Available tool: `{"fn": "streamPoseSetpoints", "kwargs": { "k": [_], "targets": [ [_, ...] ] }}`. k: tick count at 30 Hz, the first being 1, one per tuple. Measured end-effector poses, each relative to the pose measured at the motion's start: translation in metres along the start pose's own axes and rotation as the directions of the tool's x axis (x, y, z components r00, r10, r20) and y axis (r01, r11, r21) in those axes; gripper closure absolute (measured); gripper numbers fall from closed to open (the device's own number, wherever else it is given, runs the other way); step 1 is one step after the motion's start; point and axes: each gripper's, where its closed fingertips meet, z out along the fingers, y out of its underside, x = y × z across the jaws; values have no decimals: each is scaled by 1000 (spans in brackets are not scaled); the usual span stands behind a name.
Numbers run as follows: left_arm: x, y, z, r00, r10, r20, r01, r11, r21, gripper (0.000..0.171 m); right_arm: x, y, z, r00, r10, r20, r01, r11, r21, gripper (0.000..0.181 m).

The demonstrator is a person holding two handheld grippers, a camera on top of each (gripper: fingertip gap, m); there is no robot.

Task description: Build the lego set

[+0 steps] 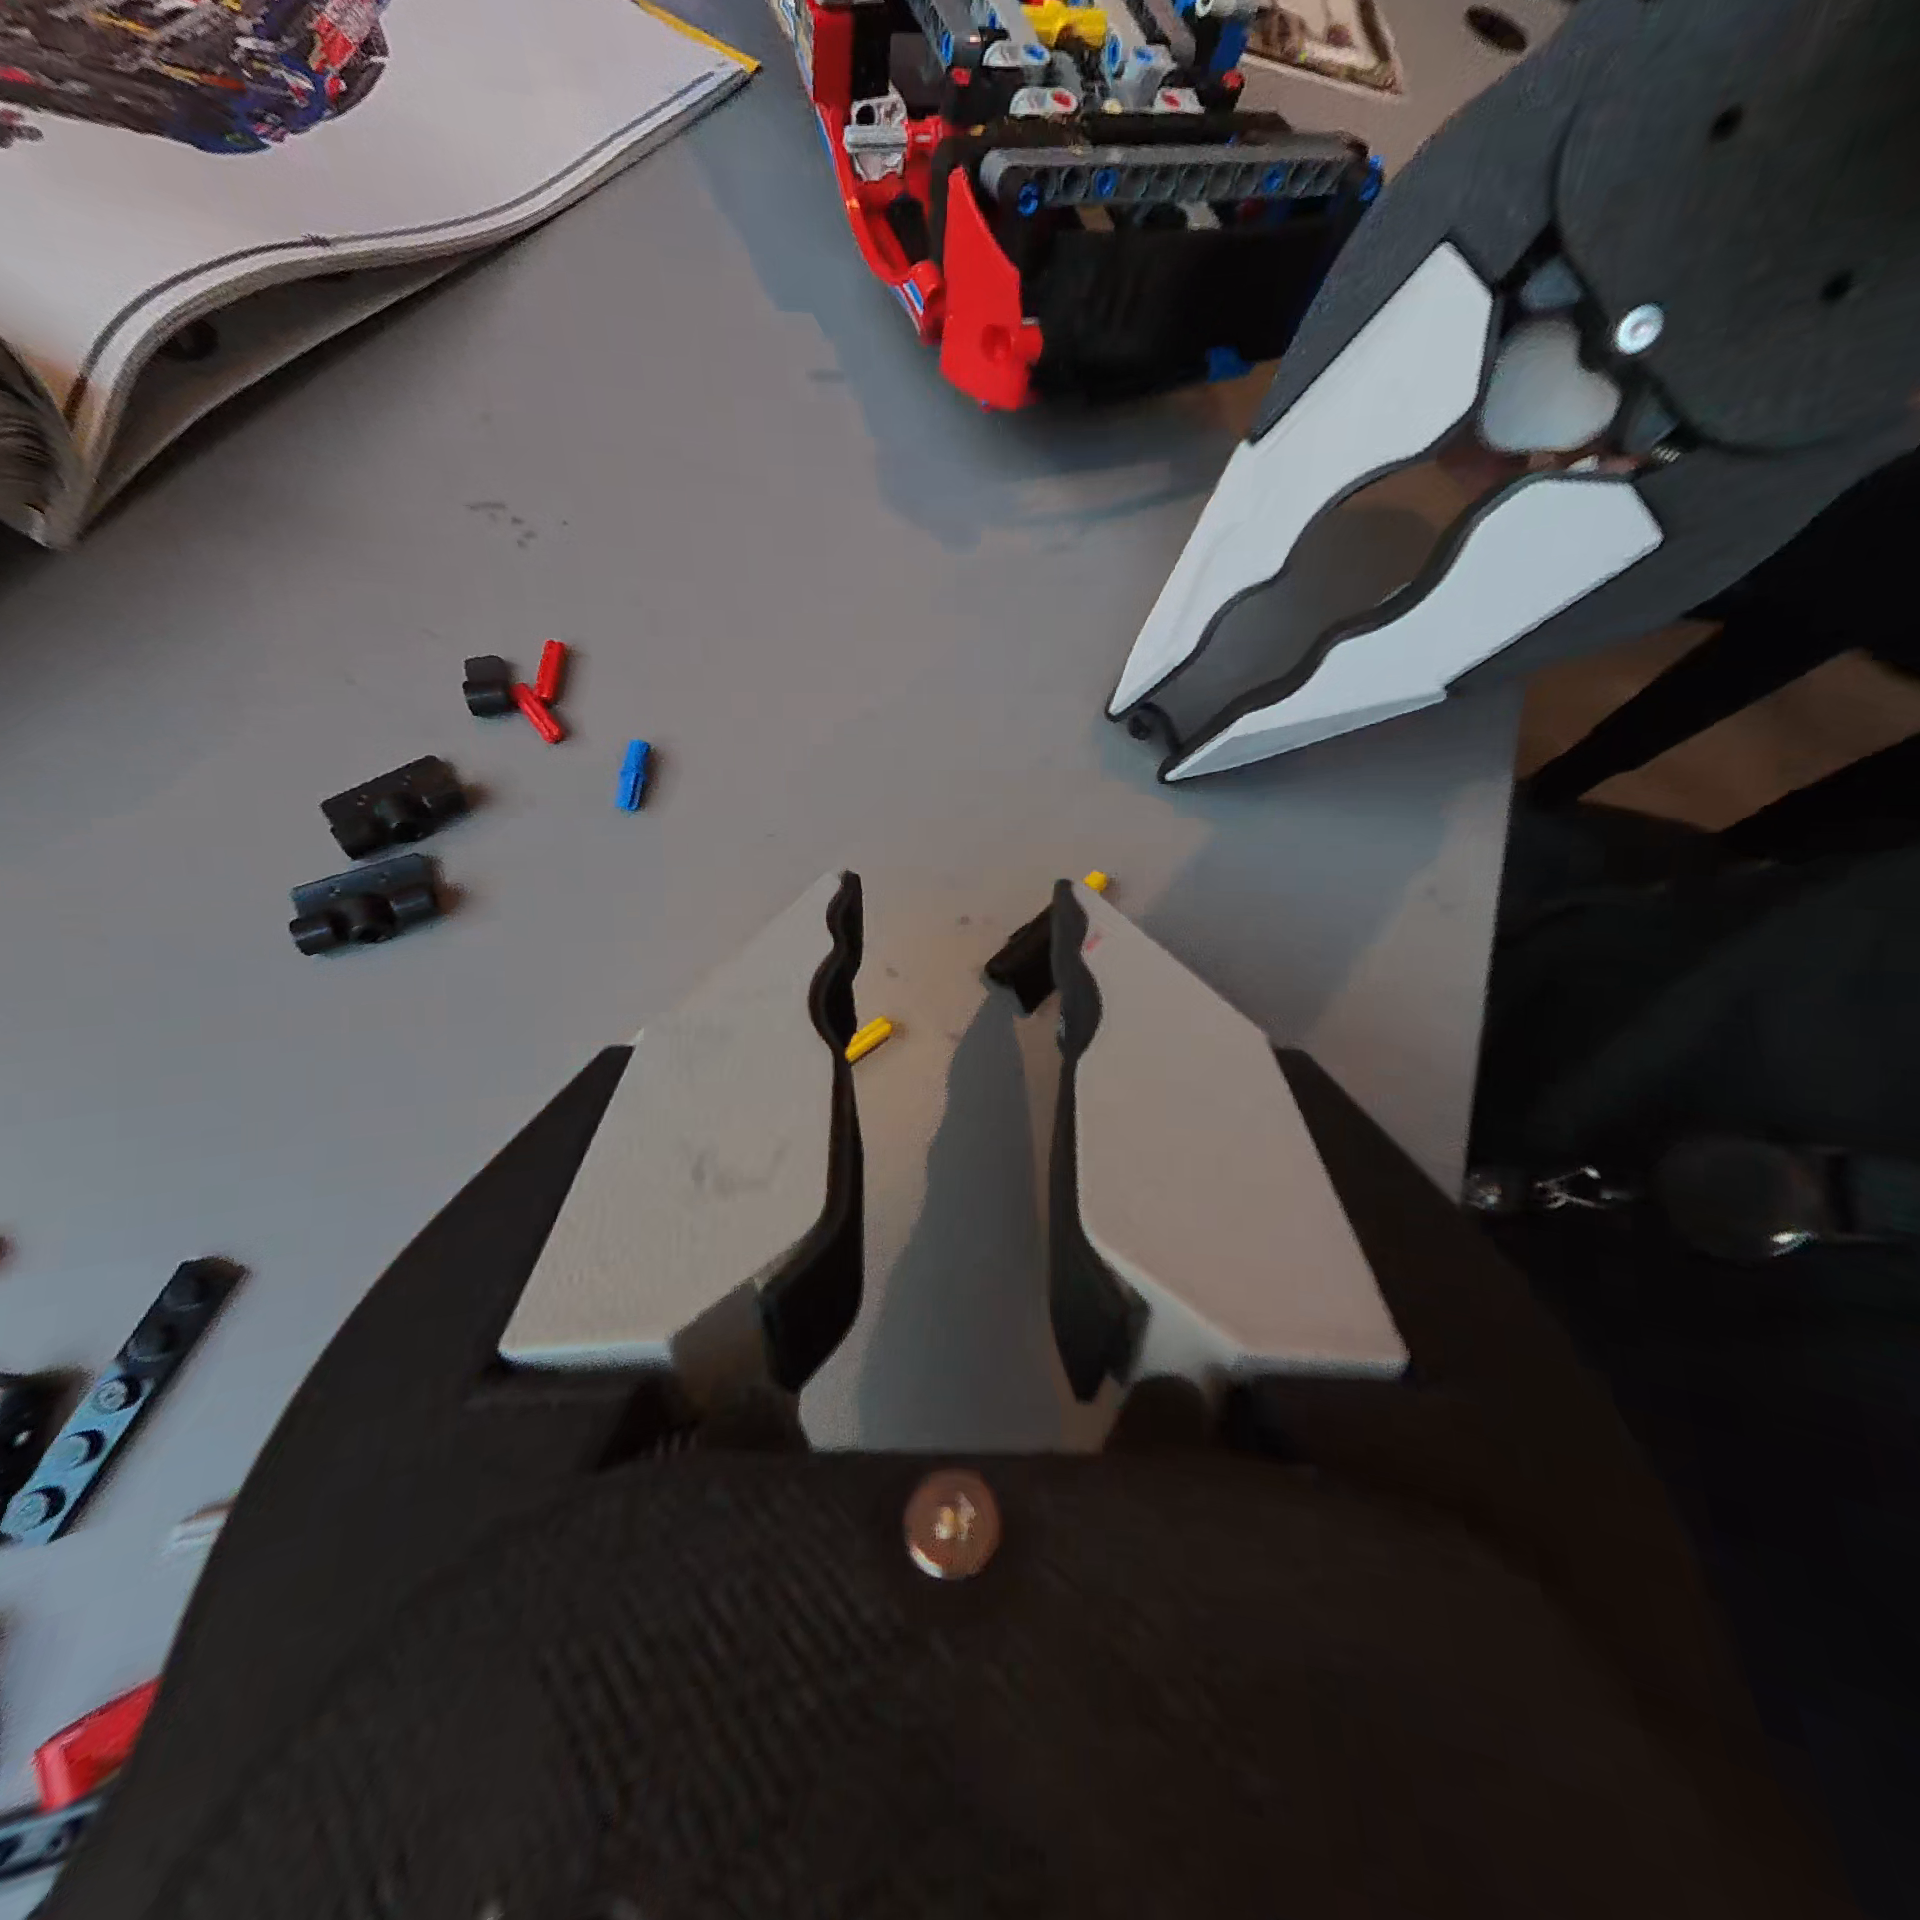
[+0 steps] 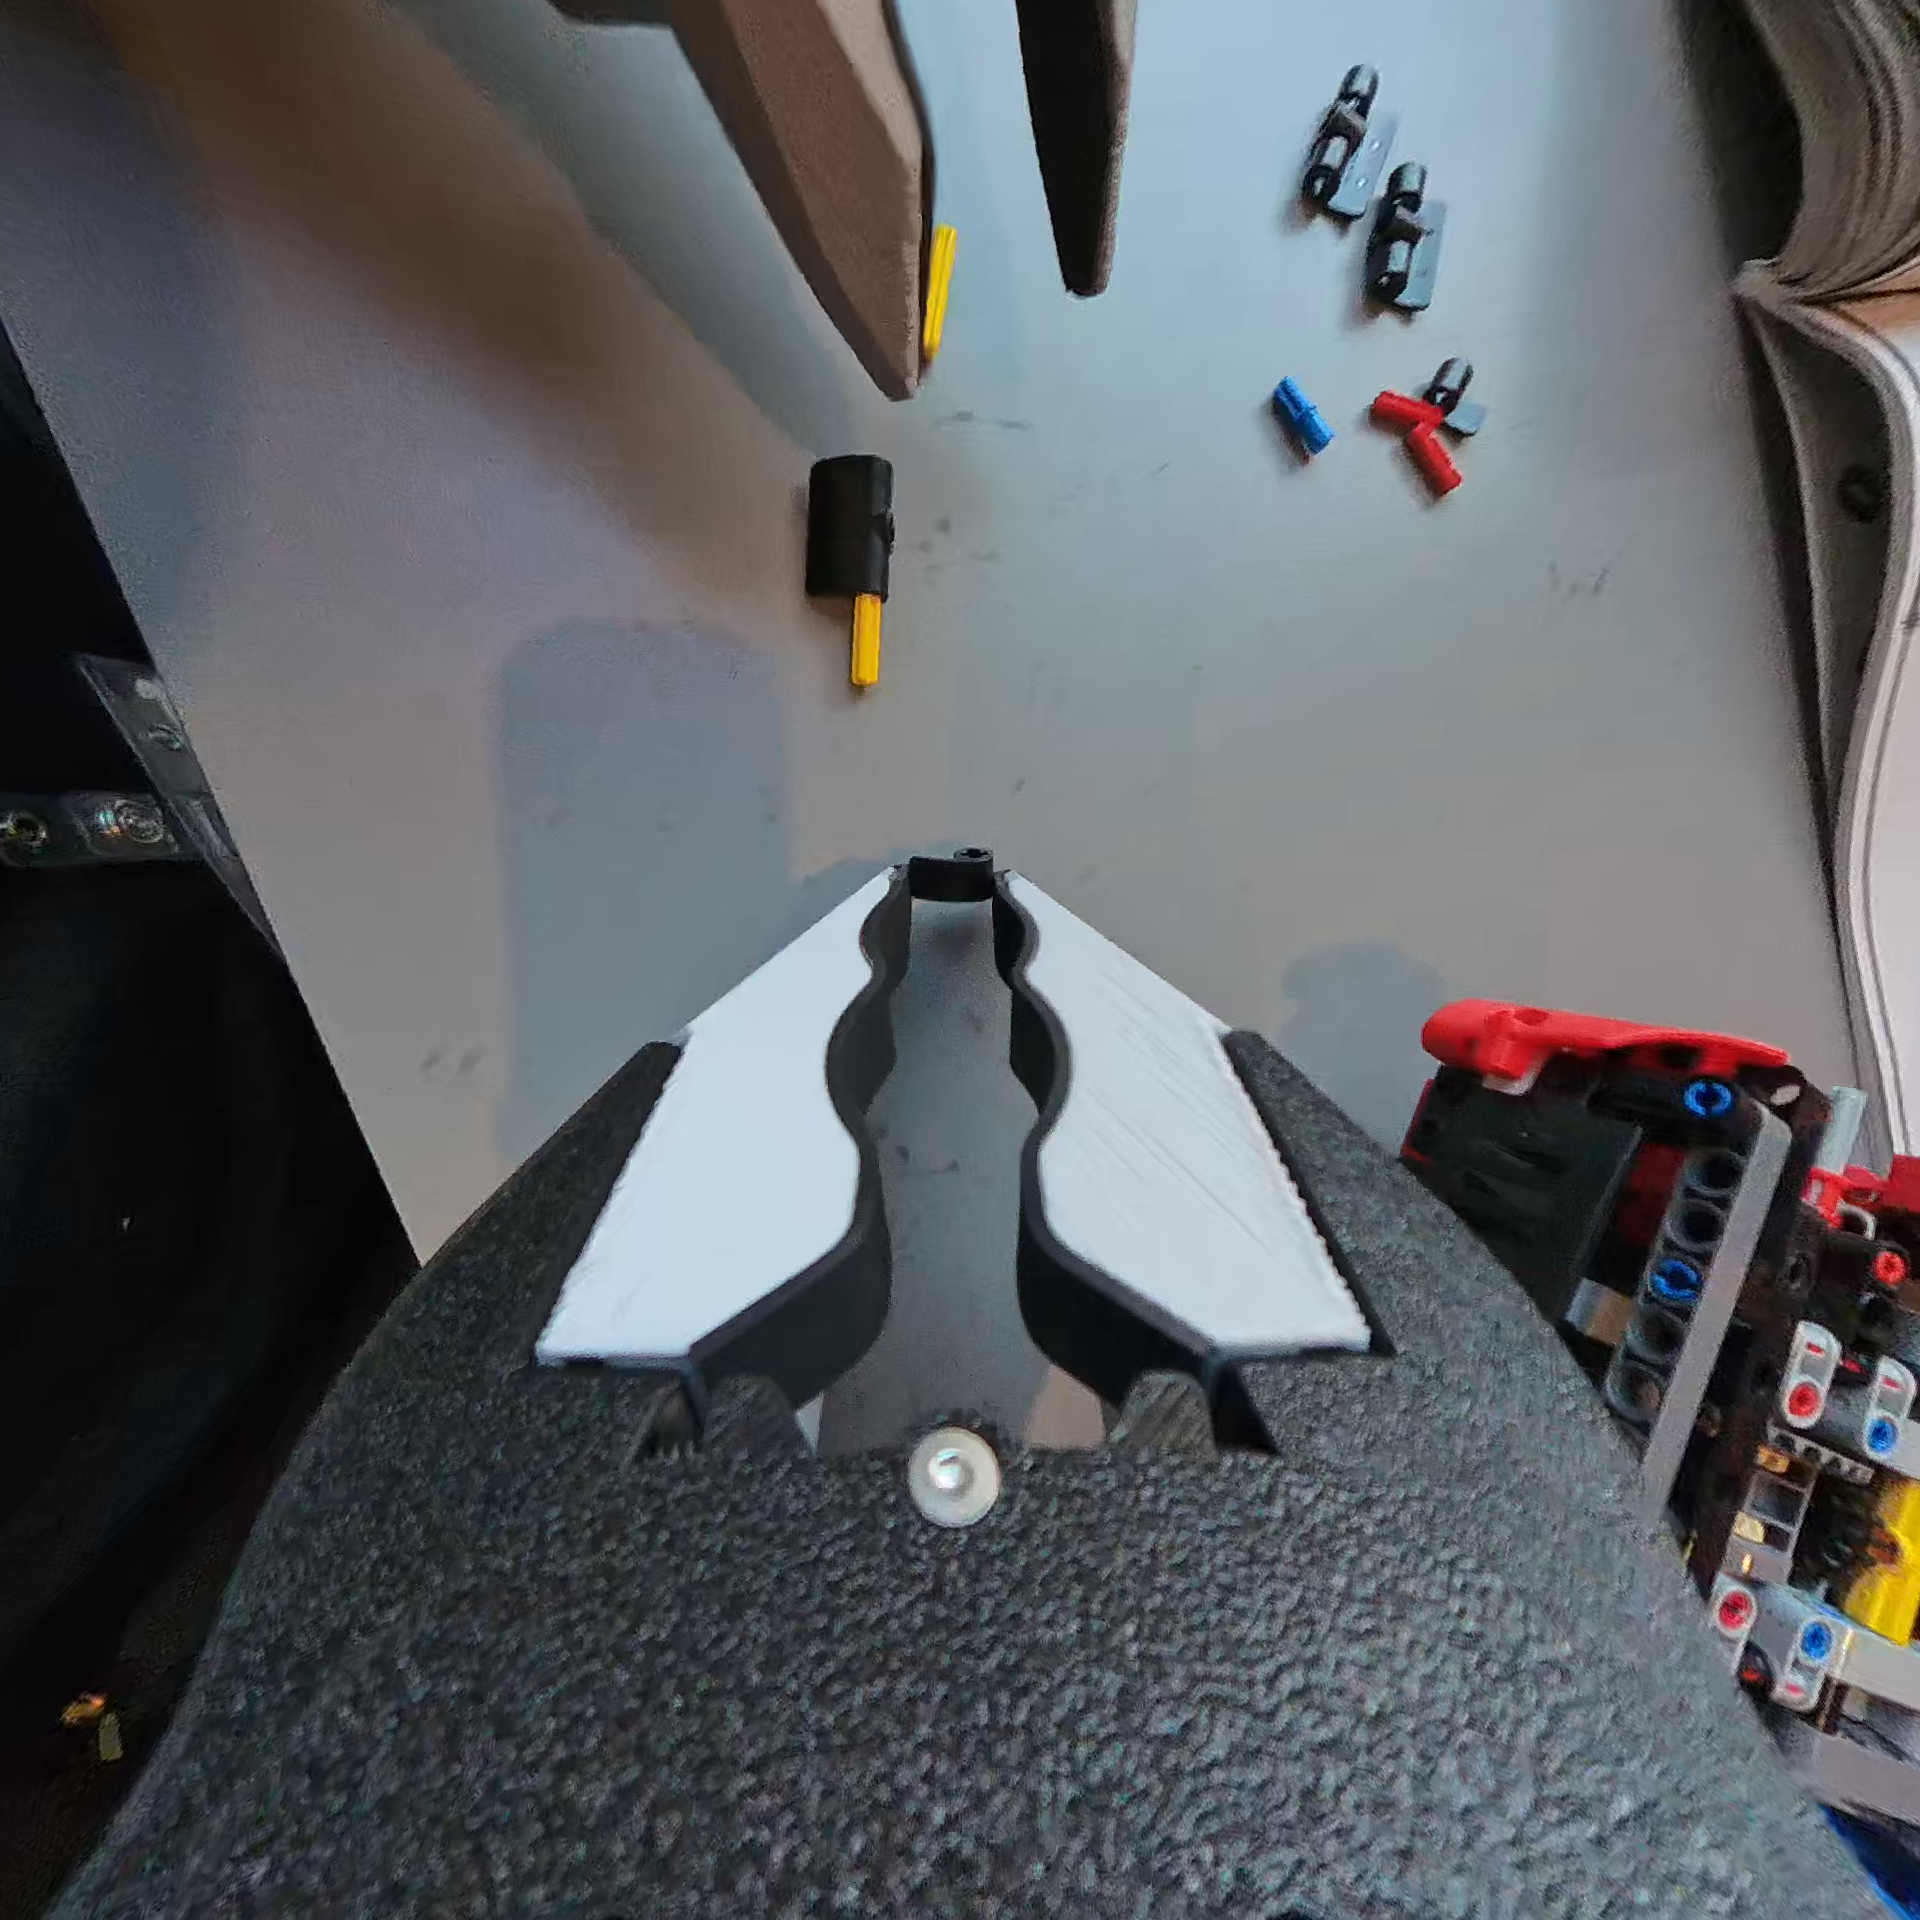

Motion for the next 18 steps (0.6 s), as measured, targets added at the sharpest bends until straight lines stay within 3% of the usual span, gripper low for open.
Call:
{"fn": "streamPoseSetpoints", "kwargs": {
  "k": [8,18],
  "targets": [
    [6,11,-3,982,184,49,-184,983,-16,132,-1,-5,3,999,-28,24,29,999,-19,165],
    [3,21,-8,971,217,101,-212,976,-56,130,-3,-7,1,999,11,37,-14,996,86,164]
  ]
}}
